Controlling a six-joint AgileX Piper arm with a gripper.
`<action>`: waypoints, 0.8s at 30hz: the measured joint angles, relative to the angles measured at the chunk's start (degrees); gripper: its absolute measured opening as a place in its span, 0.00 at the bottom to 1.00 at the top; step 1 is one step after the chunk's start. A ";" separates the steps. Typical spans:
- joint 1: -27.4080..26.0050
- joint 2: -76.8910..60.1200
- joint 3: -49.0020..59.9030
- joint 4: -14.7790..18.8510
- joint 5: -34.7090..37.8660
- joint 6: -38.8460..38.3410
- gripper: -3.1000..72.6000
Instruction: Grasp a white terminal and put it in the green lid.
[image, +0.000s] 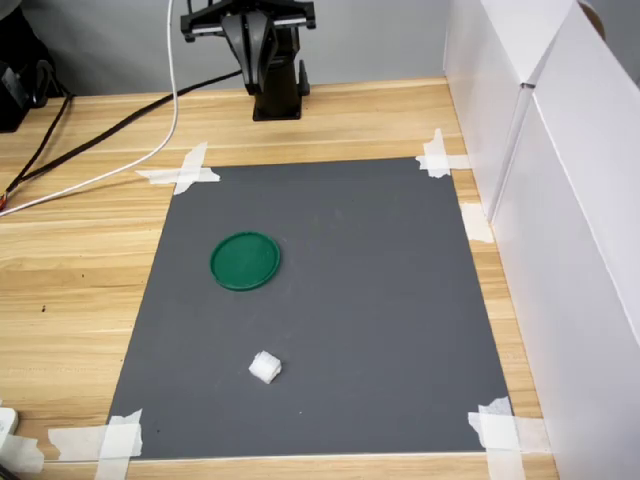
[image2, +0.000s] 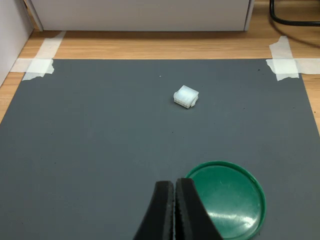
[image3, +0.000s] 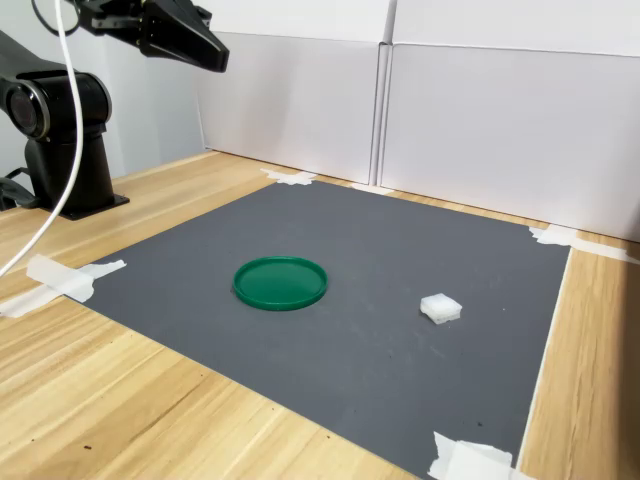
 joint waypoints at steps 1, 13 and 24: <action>0.00 1.87 -1.11 0.00 0.00 0.00 0.02; 0.00 20.79 -12.82 -2.61 0.12 -2.66 0.02; 0.00 33.71 -26.47 -4.13 9.53 -5.86 0.02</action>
